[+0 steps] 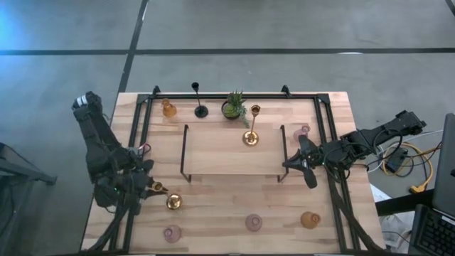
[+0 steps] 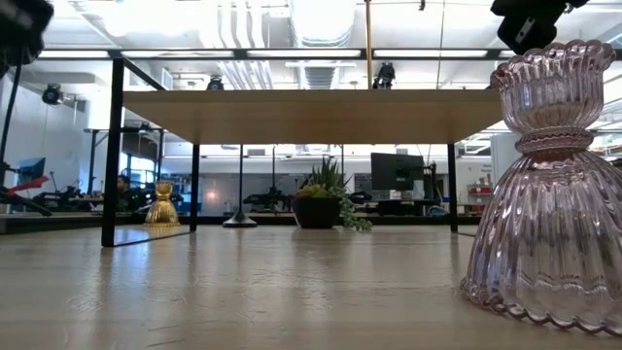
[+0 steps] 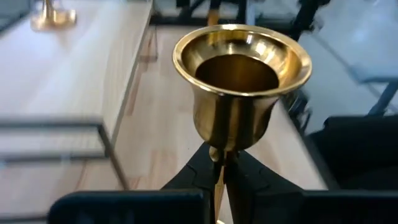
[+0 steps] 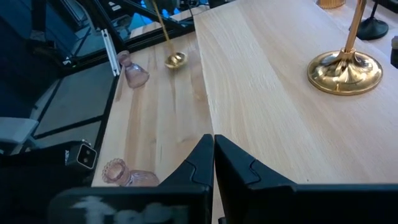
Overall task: Pick & Place candle stick holders
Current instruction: Put the gold candle holder on the shelf
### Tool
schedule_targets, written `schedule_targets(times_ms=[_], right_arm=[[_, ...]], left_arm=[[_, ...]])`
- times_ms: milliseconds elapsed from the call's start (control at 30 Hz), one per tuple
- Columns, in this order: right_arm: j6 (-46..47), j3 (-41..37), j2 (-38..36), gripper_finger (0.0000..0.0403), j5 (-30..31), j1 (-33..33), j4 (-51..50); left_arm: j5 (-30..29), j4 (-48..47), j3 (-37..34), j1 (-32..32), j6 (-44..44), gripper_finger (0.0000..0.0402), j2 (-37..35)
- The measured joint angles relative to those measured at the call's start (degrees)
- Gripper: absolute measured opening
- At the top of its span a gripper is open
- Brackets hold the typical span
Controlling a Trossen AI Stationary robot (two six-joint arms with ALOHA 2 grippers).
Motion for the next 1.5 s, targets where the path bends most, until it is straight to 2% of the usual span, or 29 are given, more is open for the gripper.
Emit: schedule_targets(times_ms=[267, 467, 633, 767, 900, 1067, 1200, 1300, 1500], right_arm=[[-3.1, 0.0, 0.0, 0.0008, 1.1, 0.0, 0.0], [-4.0, 0.0, 0.0, 0.0008, 1.1, 0.0, 0.0], [-5.8, 0.0, 0.0, 0.0008, 1.4, -0.1, 0.0], [-7.5, 0.0, -0.1, 0.0008, 3.9, -0.1, 0.0], [-8.0, 0.5, -0.3, 0.0008, 6.1, -0.1, 0.0], [-8.4, 0.7, -1.2, 0.0008, 8.8, -0.1, 0.1], [-8.3, 1.1, -1.9, 0.0008, 9.0, -0.1, 0.0], [-8.3, 1.2, -2.3, 0.0008, 9.0, -0.1, 0.0], [-8.3, 1.2, -2.7, 0.0008, 9.0, -0.1, 0.0]], left_arm=[[-5.2, -0.6, 11.7, 1.8, 13.8, 0.0019, -0.3], [-5.6, -0.5, 20.9, 5.9, 22.4, 0.0019, -0.1], [-4.5, -0.5, 27.4, 11.9, 30.3, 0.0019, 1.5], [-3.0, -0.5, 31.4, 19.7, 36.8, 0.0019, 4.3], [5.5, -0.5, 33.8, 31.3, 40.9, 0.002, 8.1], [20.3, -0.3, 35.2, 47.7, 43.0, 0.002, 14.1], [32.1, 5.8, 35.2, 57.1, 44.5, 0.002, 17.7], [36.7, 7.7, 35.4, 62.4, 44.6, 0.002, 19.7], [39.9, 7.1, 35.5, 68.6, 44.2, 0.0021, 22.0]])
